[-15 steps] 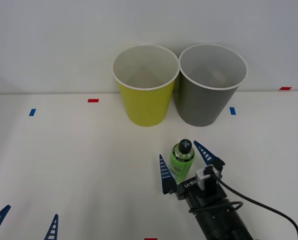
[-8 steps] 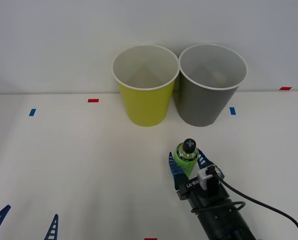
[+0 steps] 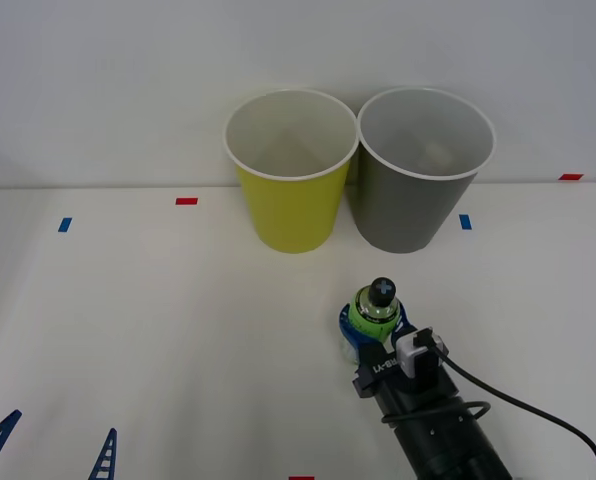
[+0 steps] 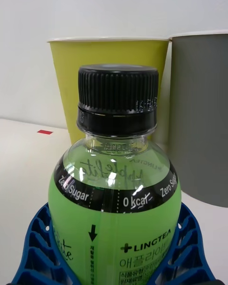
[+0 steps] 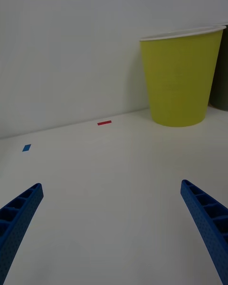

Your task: Put cans in the gray bin and PET bottles in the light green bin.

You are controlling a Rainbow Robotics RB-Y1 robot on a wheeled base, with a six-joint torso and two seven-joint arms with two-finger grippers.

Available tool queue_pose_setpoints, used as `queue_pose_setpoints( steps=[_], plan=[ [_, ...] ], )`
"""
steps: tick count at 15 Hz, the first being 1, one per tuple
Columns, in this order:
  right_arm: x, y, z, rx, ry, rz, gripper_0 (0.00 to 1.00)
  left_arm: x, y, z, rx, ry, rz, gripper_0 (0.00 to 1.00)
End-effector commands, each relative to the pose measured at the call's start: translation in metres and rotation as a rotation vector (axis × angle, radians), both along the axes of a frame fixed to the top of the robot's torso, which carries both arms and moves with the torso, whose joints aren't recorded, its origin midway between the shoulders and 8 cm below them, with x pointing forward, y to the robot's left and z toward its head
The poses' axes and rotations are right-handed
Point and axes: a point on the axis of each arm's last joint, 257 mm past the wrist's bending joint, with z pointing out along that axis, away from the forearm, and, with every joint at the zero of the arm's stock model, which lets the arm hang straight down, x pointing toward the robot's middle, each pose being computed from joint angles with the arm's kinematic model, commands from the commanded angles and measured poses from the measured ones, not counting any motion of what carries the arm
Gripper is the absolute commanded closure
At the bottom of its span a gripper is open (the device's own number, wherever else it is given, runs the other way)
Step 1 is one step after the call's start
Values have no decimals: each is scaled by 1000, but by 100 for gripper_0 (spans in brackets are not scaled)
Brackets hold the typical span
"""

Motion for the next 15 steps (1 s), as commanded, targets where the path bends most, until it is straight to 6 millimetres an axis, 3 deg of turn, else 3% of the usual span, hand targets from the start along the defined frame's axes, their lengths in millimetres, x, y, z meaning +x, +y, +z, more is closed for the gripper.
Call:
queue_pose_setpoints(
  steps=[1, 9, 15],
  plan=[
    [7, -1, 22, -22, 20, 15, 100, 0, 0, 0, 0, 0, 0, 0],
    [23, 11, 87, -2, 0, 79, 100, 0, 0, 0, 0, 0, 0, 0],
    [-3, 27, 152, 32, 167, 135, 100, 0, 0, 0, 0, 0, 0, 0]
  ],
)
